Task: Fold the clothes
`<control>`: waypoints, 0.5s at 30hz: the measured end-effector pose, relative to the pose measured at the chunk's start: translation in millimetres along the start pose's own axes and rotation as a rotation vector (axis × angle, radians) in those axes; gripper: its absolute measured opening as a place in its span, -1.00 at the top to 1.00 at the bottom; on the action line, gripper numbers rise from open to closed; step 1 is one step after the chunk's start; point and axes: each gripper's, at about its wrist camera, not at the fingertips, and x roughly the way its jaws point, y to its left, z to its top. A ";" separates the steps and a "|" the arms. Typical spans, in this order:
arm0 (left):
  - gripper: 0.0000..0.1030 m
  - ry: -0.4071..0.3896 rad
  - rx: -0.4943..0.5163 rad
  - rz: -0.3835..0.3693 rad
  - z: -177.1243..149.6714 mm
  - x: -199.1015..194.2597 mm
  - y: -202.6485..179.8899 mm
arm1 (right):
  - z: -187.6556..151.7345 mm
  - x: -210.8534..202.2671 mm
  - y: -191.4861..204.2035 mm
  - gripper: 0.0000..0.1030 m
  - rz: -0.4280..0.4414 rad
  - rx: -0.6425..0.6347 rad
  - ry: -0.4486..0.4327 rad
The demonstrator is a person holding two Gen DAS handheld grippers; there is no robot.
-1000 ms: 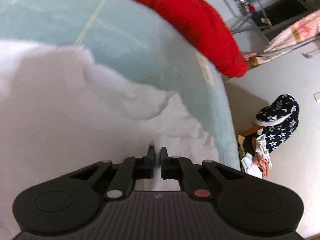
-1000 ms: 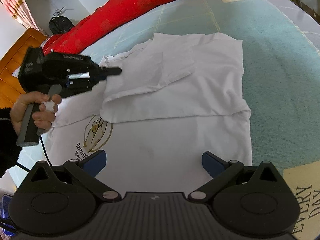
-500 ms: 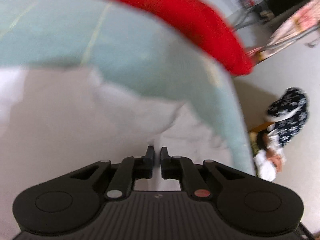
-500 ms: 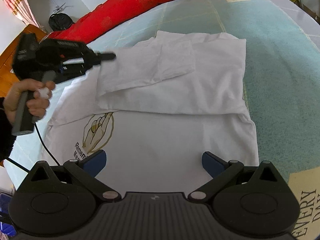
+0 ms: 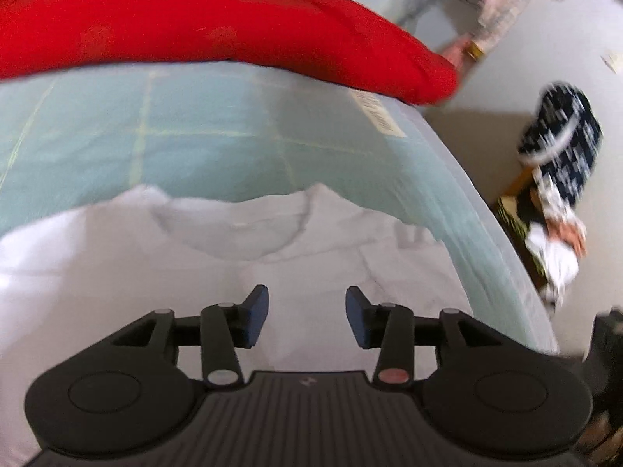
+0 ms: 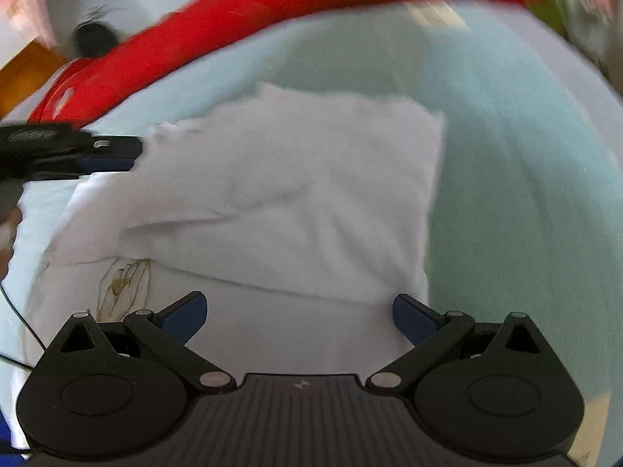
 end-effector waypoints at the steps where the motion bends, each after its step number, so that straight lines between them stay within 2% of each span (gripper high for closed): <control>1: 0.13 -0.003 0.026 0.004 0.2 -0.9 -4.9 | 0.5 -7.8 -0.6 -1.00 0.009 0.016 -0.013; 5: 0.09 -0.016 0.041 0.006 0.7 2.1 -14.5 | 16.0 -26.1 9.8 -1.00 0.048 -0.026 -0.114; 8: 0.09 -0.005 0.013 -0.001 0.8 6.3 -16.0 | 35.6 -4.7 11.3 -1.00 0.069 -0.037 -0.143; 10: 0.09 0.006 0.016 -0.009 1.6 8.3 -17.4 | 42.3 16.2 2.7 -1.00 0.082 -0.013 -0.116; 12: 0.09 0.009 0.050 0.004 2.3 6.7 -20.2 | 41.7 26.9 -13.8 -1.00 0.038 0.019 -0.105; 15: 0.08 0.005 0.063 0.010 2.8 6.4 -20.7 | 41.0 11.4 -32.6 -1.00 0.001 0.099 -0.145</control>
